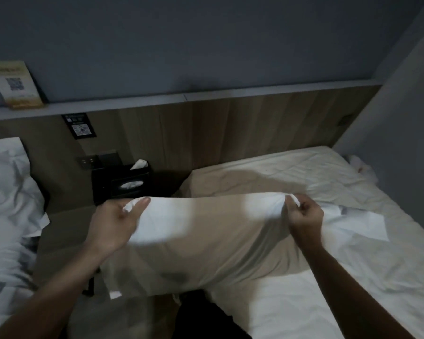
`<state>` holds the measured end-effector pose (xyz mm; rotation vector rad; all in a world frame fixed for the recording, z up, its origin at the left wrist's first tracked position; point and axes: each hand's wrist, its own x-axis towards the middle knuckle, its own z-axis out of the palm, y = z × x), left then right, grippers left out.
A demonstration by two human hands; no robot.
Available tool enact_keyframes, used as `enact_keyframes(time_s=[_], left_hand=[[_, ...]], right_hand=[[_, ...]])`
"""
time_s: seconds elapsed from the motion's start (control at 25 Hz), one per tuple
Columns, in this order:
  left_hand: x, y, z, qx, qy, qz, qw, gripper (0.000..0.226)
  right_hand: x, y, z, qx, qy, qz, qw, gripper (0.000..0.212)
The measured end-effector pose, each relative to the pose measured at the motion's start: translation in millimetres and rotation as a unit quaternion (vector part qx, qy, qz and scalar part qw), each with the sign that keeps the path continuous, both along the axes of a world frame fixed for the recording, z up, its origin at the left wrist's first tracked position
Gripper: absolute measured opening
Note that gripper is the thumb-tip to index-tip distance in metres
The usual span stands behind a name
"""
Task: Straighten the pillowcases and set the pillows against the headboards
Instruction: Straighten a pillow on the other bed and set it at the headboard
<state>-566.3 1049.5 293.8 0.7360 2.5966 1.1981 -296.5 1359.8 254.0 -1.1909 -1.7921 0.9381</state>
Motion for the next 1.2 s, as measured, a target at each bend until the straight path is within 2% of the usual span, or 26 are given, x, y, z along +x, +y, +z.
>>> enact_keyframes(time_s=[0.12, 0.24, 0.32, 0.4, 0.56, 0.8, 0.92, 1.0, 1.12, 1.2], left_hand=[[-26.2, 47.7, -35.0, -0.041, -0.025, 0.039, 0.998, 0.052], [-42.3, 86.8, -66.3, -0.085, -0.089, 0.054, 0.991, 0.055], [-49.0, 104.4, -82.5, -0.088, -0.100, 0.062, 0.989, 0.057], [-57.1, 122.1, -94.9, -0.064, -0.062, 0.067, 0.994, 0.058], [-70.5, 151.0, -122.2, -0.030, -0.003, 0.087, 0.996, 0.057], [-84.9, 200.0, -192.0, 0.062, 0.122, 0.213, 0.968, 0.062], [-75.7, 230.5, -229.2, 0.123, 0.160, 0.233, 0.951, 0.059], [-62.0, 247.0, -224.0, 0.097, 0.183, 0.247, 0.947, 0.062], [-55.3, 248.0, -193.2, 0.053, 0.216, 0.246, 0.943, 0.062], [-62.9, 239.4, -181.0, 0.020, 0.225, 0.232, 0.946, 0.064]], right_hand=[[-34.2, 60.3, -25.6, -0.006, -0.060, 0.019, 0.998, 0.016], [-68.0, 110.3, -50.0, -0.028, -0.093, 0.037, 0.995, 0.017], [-84.5, 133.6, -66.0, -0.023, -0.112, 0.044, 0.992, 0.018], [-100.1, 155.5, -86.4, -0.008, -0.118, 0.056, 0.991, 0.023], [-138.6, 200.1, -135.5, 0.071, -0.160, 0.131, 0.976, 0.046], [-195.5, 271.0, -232.3, 0.177, -0.099, 0.202, 0.958, 0.045], [-205.7, 298.3, -276.4, 0.203, -0.073, 0.251, 0.944, 0.046], [-198.2, 315.4, -279.8, 0.205, -0.078, 0.278, 0.935, 0.044], [-189.3, 338.1, -250.6, 0.163, -0.082, 0.305, 0.935, 0.040], [-191.6, 350.5, -239.7, 0.204, -0.124, 0.313, 0.919, 0.038]])
